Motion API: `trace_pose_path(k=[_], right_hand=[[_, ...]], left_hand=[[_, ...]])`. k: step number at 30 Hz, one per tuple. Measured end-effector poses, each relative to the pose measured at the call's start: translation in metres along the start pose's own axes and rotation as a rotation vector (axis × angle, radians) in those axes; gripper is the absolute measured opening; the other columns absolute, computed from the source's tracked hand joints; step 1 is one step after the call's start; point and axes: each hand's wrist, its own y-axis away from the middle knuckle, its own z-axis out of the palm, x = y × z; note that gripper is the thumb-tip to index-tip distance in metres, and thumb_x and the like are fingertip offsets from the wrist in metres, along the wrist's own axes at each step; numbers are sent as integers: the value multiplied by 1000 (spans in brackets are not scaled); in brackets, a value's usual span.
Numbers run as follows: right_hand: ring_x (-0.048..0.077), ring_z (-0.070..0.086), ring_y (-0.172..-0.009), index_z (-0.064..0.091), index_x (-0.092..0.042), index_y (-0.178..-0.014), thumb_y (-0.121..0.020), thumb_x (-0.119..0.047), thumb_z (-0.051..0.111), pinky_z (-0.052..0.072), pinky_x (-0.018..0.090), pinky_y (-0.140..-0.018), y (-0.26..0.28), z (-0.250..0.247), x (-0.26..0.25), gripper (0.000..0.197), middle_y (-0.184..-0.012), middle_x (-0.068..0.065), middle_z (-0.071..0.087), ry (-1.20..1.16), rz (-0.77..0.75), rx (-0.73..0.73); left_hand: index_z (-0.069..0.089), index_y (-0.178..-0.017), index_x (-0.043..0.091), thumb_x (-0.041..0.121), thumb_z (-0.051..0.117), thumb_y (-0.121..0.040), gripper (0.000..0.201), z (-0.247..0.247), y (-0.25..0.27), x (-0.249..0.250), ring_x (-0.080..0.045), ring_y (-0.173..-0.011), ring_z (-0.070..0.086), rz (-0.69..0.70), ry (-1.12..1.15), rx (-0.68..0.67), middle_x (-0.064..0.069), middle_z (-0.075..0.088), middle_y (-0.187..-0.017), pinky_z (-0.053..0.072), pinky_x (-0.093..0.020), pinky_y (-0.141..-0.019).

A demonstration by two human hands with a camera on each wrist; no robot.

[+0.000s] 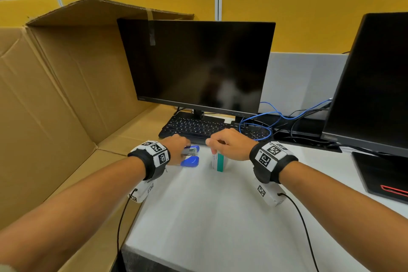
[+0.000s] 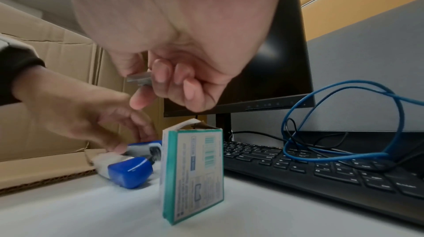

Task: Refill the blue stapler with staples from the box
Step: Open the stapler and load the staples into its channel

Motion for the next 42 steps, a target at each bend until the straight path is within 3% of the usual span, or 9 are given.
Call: trace_pose_path(k=[4,10,15,18,22,29,34,38,42], right_hand=[[15,40,-58,47,-21,-60,-89,-58,52,36,34,-59,7,4,-4,48,-63,4,43,73,-22,13],[14,45,-58,50,-24,-62,-90,-54,56,39,29,-58,19,7,-14,42,-62,0,49,102,-25,22],[19,44,-62,47,-17,-61,-94,-49,50,38,35,-60,31,12,-13,47,-61,3,42,110,-6,40],[18,43,-59,58,-5,-71,-92,-55,48,41,40,-60,37,16,-9,55,-65,9,50,143,8,55],[9,45,-64,62,-18,-80,-78,-64,63,37,28,-60,48,18,-8,46,-73,-4,52,239,43,25],[15,44,-91,65,-25,-117,-65,-62,77,38,31,-73,59,32,-4,65,-94,-8,52,305,146,-20],[22,53,-97,59,-28,-93,-58,-61,80,41,33,-71,74,31,9,53,-95,-3,53,380,281,-61],[16,49,-90,70,-27,-97,-62,-57,81,40,31,-69,99,8,20,48,-91,-8,51,411,311,-60],[15,48,-89,74,-29,-98,-60,-58,82,46,32,-72,120,-22,32,49,-92,-10,50,454,349,-57]], left_hand=[[62,-119,15,18,66,-84,35,-14,9,-3,-20,-95,58,-8,49,10,-7,65,-113,53,-30,-85],[46,-114,21,30,76,-72,53,-9,26,7,-24,-96,60,-39,54,-12,-5,59,-110,54,-36,-81],[42,-115,20,24,79,-71,57,-2,36,16,-23,-90,62,-36,88,18,-8,60,-105,56,-35,-80],[47,-117,19,25,80,-72,56,-1,42,20,-22,-89,59,-6,87,15,-7,58,-110,50,-30,-76],[57,-113,16,31,79,-74,47,-2,54,29,-21,-91,53,56,66,26,-6,59,-107,48,-31,-77],[58,-101,15,37,81,-70,44,-1,70,58,-20,-89,50,173,182,61,-1,58,-92,39,-28,-70],[56,-98,14,42,83,-66,50,-4,69,87,-20,-85,51,250,297,100,-8,66,-94,53,-37,-77],[55,-98,11,40,83,-66,51,-1,63,104,-27,-87,62,266,396,147,-9,66,-94,56,-44,-78],[59,-92,14,43,83,-65,47,0,57,115,-24,-88,61,269,481,203,-5,67,-91,56,-42,-80]])
